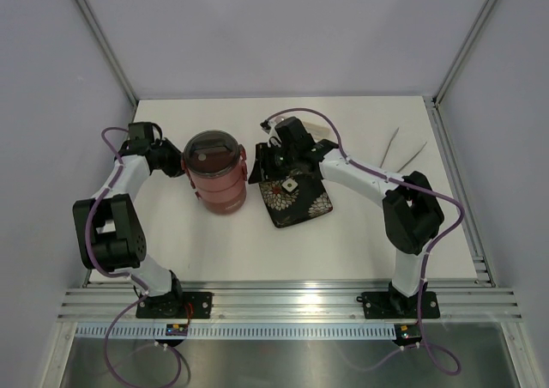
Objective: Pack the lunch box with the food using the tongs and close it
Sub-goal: Adjust the fastener in the packing box.
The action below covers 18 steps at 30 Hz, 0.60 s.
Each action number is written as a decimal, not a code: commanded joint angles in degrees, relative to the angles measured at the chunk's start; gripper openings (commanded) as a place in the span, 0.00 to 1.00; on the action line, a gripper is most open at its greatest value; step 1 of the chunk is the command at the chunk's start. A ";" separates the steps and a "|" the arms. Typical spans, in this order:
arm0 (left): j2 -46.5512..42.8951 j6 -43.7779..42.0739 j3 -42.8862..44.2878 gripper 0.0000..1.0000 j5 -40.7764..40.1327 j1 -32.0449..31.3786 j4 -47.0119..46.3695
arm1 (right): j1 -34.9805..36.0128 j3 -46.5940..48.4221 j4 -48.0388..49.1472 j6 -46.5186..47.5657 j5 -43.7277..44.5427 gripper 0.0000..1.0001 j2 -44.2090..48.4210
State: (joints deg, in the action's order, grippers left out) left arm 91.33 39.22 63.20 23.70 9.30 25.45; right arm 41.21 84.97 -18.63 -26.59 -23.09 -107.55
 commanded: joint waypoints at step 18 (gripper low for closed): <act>-16.61 -0.90 -14.59 0.11 3.45 0.02 2.84 | -0.95 17.15 -6.68 -7.69 4.99 0.46 -10.22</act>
State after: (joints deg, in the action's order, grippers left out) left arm 78.39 38.85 50.76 23.86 10.00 24.69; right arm 40.71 97.84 -25.36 -32.25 -19.16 -115.50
